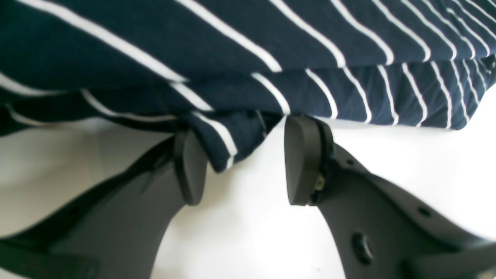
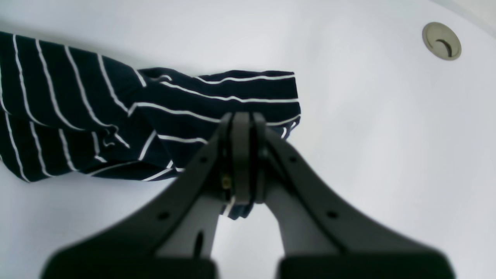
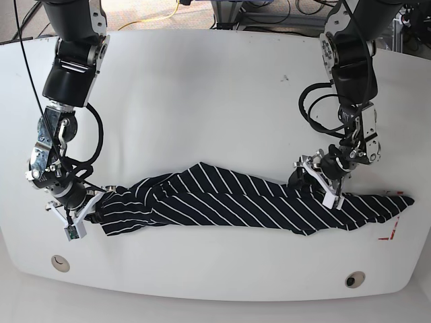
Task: Layout the t-shirt on the table in an organized manner, then fold the t-shirt properly
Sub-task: 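Grasp the shirt fabric with the left gripper while the right holds its end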
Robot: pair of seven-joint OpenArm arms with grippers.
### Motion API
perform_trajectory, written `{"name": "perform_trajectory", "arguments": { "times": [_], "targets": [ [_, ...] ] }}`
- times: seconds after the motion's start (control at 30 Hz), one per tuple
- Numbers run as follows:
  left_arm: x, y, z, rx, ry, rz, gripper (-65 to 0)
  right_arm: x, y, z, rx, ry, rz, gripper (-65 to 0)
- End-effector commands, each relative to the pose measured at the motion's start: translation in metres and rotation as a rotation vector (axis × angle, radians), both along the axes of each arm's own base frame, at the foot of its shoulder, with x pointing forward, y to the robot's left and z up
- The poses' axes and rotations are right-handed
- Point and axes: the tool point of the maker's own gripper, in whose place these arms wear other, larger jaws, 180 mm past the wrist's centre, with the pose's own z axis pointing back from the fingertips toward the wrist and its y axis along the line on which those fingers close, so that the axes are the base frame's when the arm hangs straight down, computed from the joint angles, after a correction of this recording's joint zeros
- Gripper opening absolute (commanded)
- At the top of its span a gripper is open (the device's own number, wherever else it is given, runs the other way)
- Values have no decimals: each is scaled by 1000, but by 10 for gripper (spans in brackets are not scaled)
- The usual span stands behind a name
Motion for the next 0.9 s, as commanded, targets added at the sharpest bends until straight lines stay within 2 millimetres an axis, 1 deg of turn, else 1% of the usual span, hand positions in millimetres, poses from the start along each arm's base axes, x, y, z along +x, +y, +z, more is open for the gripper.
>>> {"name": "perform_trajectory", "arguments": {
  "times": [0.0,0.3,0.4,0.57,0.63,0.73,0.87],
  "targets": [
    [18,3,26,-15,-74,8,-369,11,-5,28,-7,-78,-1,-650],
    [19,5,27,-15,-77,12,-369,11,-5,28,-7,-78,-1,-650],
    [21,6,32,-11,-92,13,-369,11,-5,28,-7,-78,-1,-650],
    [25,8,46,6,-135,12,-372,11,-5,28,-7,-78,-1,-650],
    [26,8,49,10,-145,12,-385,11,-5,28,-7,-78,-1,-650],
    [26,8,49,10,-145,12,-415,11,-5,28,-7,-78,-1,-650],
    [26,8,49,11,-143,11,-478,12,-5,29,-7,-80,-1,-650]
  ]
}}
